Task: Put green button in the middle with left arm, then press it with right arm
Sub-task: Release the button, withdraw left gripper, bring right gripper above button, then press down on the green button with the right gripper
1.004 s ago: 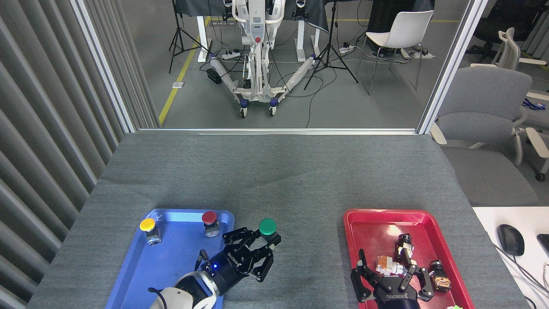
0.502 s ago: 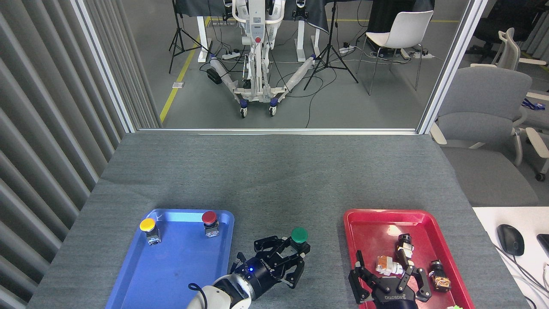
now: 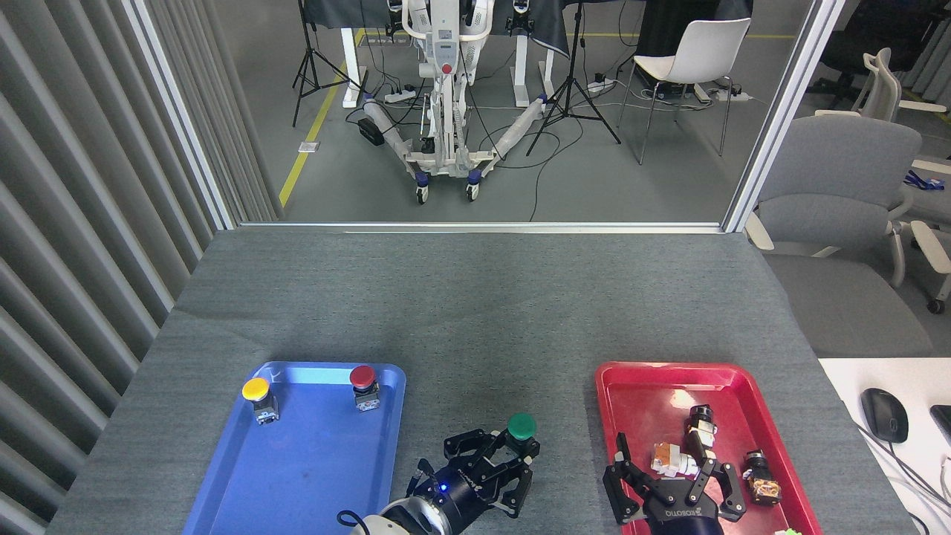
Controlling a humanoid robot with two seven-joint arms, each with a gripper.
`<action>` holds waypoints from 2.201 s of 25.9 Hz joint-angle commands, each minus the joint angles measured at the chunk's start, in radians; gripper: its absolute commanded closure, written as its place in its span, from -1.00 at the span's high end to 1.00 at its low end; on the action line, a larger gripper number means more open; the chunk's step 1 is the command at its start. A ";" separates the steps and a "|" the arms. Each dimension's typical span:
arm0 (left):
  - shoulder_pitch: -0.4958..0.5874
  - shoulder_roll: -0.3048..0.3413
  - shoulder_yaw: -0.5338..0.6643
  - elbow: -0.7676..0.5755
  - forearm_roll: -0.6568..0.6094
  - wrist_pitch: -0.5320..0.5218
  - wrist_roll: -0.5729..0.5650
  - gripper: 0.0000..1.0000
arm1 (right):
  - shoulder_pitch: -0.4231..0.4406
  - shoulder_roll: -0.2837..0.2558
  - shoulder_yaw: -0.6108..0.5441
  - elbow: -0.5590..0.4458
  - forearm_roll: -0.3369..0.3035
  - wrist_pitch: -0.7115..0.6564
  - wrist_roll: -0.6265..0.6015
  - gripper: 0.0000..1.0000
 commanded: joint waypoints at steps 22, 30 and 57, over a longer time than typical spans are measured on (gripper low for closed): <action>0.241 0.283 0.065 -0.622 0.032 0.016 -0.005 0.98 | -0.040 0.050 0.051 0.006 0.003 0.000 0.052 0.58; 0.429 0.330 0.492 -0.703 0.092 0.014 -0.003 0.99 | -0.103 0.064 0.158 0.008 0.026 -0.055 0.150 -0.56; 0.368 0.346 0.527 -0.634 0.119 -0.070 -0.006 0.99 | -0.178 0.133 0.238 0.295 0.112 -0.015 0.130 -0.74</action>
